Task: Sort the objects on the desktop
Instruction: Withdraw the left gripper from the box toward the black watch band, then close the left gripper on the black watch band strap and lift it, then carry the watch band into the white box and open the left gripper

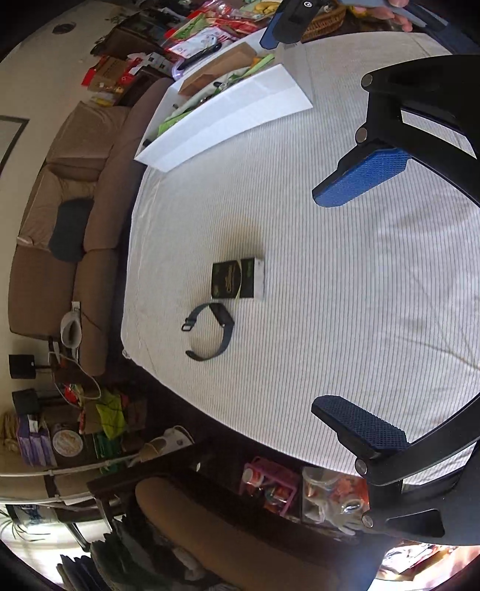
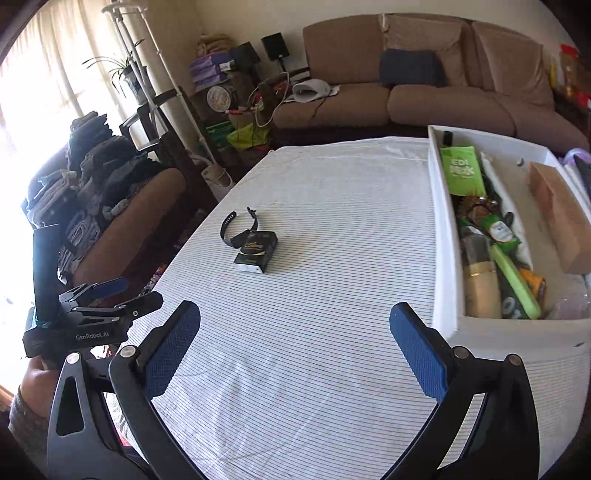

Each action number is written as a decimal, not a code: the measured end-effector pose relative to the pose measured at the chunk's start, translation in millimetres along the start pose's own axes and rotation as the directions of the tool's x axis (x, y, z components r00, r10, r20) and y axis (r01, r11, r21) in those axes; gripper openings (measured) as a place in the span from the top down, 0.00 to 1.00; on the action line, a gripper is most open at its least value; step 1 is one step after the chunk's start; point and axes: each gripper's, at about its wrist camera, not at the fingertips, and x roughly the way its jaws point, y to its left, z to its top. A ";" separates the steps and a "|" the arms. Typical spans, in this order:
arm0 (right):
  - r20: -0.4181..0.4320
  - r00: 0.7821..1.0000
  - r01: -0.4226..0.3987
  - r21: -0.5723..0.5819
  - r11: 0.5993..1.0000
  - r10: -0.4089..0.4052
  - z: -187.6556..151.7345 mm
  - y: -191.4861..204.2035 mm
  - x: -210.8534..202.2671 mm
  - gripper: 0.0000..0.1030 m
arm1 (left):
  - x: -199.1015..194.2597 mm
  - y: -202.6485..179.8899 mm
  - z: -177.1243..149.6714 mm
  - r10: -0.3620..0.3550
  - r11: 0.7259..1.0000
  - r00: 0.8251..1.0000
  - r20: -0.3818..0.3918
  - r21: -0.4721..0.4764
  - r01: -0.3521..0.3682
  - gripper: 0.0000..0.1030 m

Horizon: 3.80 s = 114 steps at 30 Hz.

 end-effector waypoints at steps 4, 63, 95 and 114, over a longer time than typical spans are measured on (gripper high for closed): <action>-0.032 0.999 -0.021 -0.007 1.000 0.021 10.8 21.8 44.7 0.00 | 23.3 33.1 12.7 0.012 1.000 1.000 0.016 0.007 -0.012 0.00; -0.355 0.931 0.001 -0.227 0.974 -0.083 103.8 94.9 336.1 0.96 | 207.7 73.3 88.4 -0.149 0.957 0.973 -0.174 -0.272 0.098 0.96; -0.082 0.994 0.068 -0.060 0.996 -0.073 121.2 -101.1 -44.6 0.96 | -11.3 -222.3 135.7 -0.355 0.932 0.933 -0.060 0.056 0.358 0.96; -0.189 0.976 0.140 0.180 0.974 -0.105 80.8 -339.8 -32.6 0.96 | 104.1 -458.0 104.8 -0.360 0.894 0.879 -0.313 0.153 0.421 0.95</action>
